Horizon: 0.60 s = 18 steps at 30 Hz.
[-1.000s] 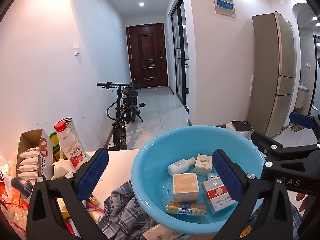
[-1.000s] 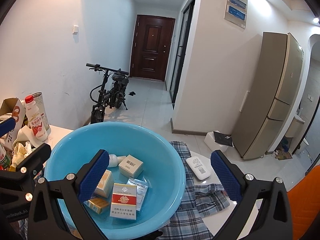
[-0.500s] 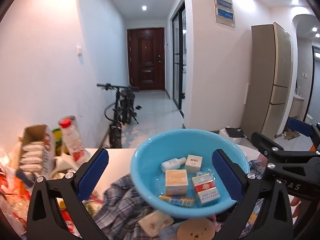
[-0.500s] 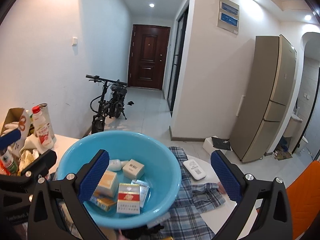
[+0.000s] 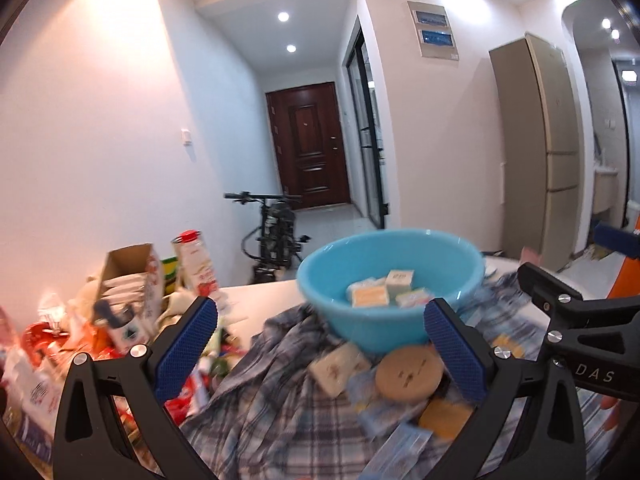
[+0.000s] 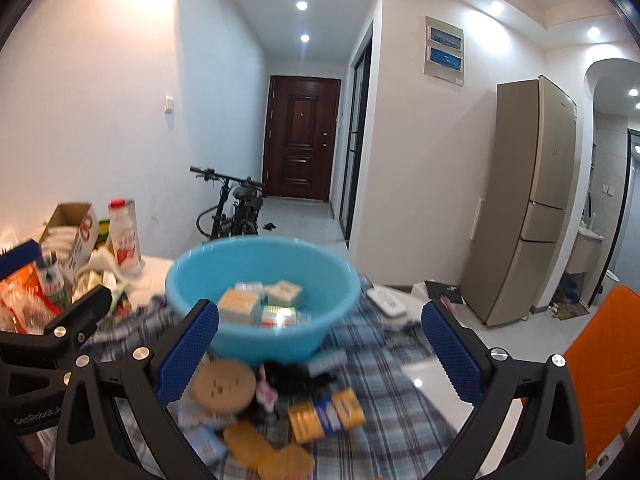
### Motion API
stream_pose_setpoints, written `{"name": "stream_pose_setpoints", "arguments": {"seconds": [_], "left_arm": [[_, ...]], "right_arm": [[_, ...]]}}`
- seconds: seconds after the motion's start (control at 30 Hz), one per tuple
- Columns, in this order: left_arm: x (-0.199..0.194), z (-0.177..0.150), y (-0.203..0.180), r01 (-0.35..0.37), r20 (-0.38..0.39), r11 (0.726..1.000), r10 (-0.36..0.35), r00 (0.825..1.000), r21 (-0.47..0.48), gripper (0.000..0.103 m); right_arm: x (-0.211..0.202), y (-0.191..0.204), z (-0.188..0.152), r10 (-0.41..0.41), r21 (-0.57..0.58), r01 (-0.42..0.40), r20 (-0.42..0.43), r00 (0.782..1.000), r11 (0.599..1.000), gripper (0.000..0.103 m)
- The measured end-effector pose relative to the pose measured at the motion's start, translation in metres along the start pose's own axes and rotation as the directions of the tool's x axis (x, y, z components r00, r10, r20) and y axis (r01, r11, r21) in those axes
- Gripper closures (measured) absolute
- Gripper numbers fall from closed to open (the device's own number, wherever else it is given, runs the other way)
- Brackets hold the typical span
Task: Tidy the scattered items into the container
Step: 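Withdraw both grippers from the basin back over the table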
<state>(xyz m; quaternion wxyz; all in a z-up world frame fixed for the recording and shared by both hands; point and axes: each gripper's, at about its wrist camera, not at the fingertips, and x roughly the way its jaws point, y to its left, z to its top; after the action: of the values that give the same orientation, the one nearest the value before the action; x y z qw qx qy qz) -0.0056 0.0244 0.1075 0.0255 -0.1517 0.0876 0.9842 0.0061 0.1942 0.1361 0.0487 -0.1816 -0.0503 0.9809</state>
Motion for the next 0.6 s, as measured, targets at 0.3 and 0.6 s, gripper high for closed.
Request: {"name": "stream_pose_setpoints", "arguments": {"seconds": [0.3,0.6], "left_arm": [[0.014,-0.071,-0.01,0.032,-0.123,0.998,-0.039,0.992,-0.056,0.0],[0.032,-0.106,-0.012,0.014,-0.188,0.996,-0.03,0.982,-0.088,0.0]], "right_arm": [[0.009,0.003,-0.078,0.001,-0.007,-0.002,-0.073,0.997,1.0,0.0],[0.038,0.019,-0.112,0.022,-0.025,-0.025,-0.113,0.993,0.999,0.0]]}}
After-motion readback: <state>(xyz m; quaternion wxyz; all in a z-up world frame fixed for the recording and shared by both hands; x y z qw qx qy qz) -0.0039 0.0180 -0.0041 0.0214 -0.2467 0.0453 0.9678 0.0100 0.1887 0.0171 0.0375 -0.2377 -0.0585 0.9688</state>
